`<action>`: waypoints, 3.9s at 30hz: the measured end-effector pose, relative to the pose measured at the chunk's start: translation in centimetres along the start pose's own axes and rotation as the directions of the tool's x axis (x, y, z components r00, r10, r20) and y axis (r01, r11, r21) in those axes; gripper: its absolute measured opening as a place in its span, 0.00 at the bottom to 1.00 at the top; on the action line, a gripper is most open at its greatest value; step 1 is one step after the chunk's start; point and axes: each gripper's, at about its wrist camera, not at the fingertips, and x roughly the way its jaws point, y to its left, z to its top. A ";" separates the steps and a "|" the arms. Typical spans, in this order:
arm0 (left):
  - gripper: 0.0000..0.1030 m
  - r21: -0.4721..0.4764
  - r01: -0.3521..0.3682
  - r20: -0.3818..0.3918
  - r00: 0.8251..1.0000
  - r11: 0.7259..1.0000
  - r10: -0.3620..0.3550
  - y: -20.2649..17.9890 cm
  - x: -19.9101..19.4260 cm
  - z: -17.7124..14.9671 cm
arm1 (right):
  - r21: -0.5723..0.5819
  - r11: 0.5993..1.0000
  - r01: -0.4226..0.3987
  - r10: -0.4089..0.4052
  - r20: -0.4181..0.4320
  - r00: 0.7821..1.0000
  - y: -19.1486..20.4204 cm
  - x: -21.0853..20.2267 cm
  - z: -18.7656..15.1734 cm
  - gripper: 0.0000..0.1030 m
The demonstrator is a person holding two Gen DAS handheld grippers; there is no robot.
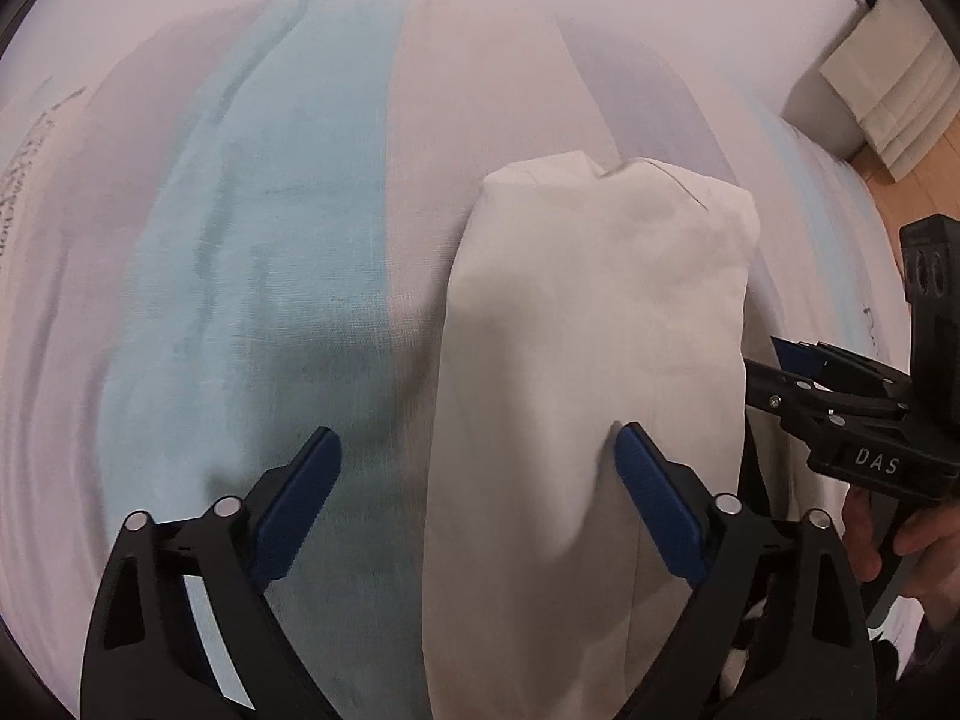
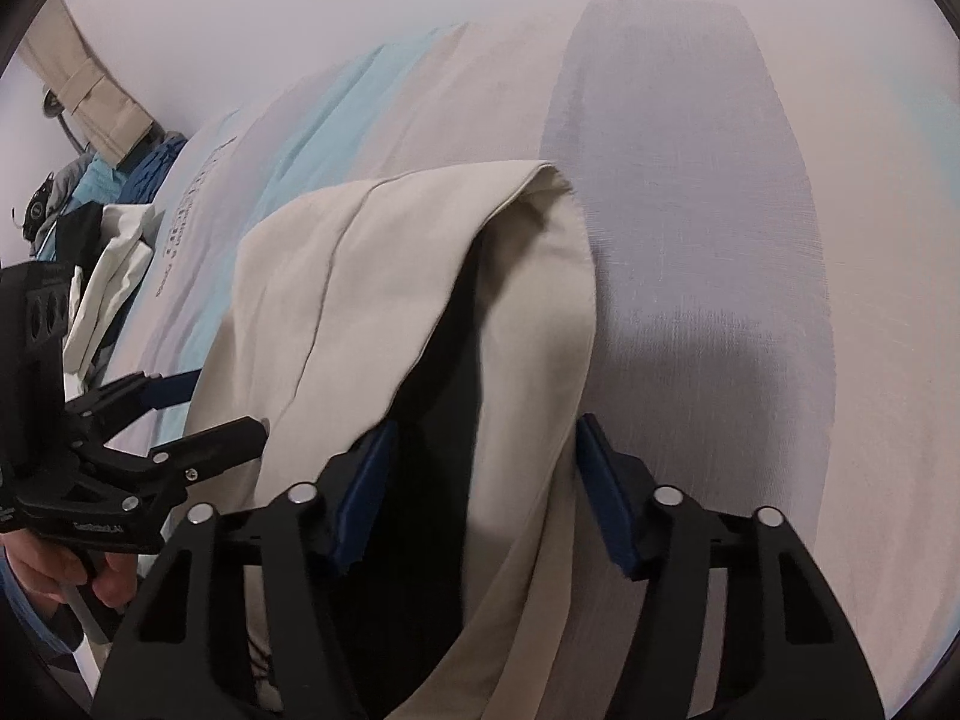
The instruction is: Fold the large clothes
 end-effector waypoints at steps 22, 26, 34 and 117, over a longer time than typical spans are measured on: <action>0.17 0.057 0.009 0.034 0.999 0.998 -0.011 -3.1 0.8 1.8 | 0.086 0.996 -0.037 0.039 -0.022 0.999 -1.0 0.2 1.3 0.06; 0.12 0.078 -0.019 0.060 0.998 0.997 0.014 -3.1 -1.0 1.3 | 0.084 0.996 -0.031 0.031 0.005 1.000 -0.3 -1.2 1.2 0.05; 0.07 0.101 -0.061 0.101 0.994 0.993 0.051 -4.6 -5.0 0.7 | 0.008 1.000 0.023 -0.023 0.068 0.997 2.9 -6.2 0.7 0.03; 0.23 0.167 -0.190 0.107 0.979 0.968 0.174 -11.2 -18.7 -38.7 | -0.341 0.872 0.351 -0.332 0.114 0.936 15.5 -19.4 -37.8 0.33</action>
